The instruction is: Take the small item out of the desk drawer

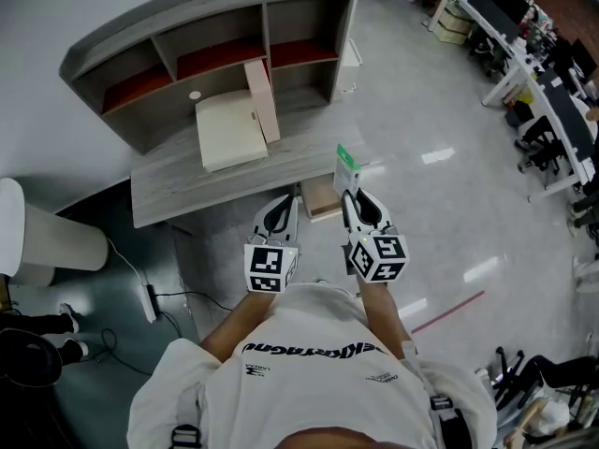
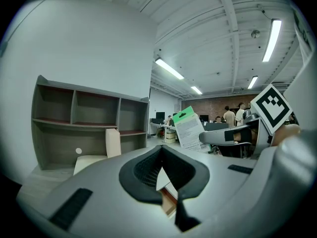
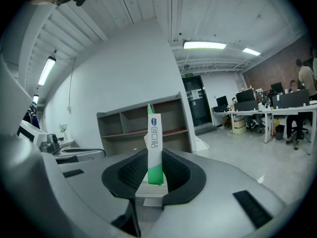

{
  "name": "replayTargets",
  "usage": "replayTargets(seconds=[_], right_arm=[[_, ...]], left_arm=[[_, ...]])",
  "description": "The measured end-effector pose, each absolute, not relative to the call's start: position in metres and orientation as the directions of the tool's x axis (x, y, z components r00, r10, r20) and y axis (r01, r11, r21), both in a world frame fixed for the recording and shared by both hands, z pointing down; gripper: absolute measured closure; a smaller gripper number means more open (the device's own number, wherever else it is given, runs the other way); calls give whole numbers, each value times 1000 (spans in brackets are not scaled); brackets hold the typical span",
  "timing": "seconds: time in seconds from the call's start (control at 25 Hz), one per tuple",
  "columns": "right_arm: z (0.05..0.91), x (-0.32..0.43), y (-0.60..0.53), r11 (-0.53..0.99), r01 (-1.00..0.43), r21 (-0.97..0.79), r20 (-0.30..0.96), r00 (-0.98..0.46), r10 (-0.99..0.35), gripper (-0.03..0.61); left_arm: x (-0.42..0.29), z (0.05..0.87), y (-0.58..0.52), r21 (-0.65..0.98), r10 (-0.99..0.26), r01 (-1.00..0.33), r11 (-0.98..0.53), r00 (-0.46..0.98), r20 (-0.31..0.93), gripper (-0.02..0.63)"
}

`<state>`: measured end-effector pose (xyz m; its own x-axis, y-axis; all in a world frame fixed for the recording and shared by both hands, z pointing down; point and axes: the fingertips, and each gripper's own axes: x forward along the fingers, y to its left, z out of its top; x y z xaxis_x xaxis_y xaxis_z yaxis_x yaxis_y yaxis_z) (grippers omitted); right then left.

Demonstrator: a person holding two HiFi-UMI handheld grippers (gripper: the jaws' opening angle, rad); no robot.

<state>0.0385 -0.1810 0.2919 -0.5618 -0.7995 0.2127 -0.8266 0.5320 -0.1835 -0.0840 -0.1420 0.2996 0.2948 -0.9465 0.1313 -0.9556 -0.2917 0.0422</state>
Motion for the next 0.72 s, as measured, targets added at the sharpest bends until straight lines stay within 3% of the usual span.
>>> replayTargets(seconds=[0.72], right_arm=[[284,51,-185,543,-819,-186,182,-572,-800,463]], left_arm=[[-73,298,-147,51,-950,-959,-278,283,132,598]])
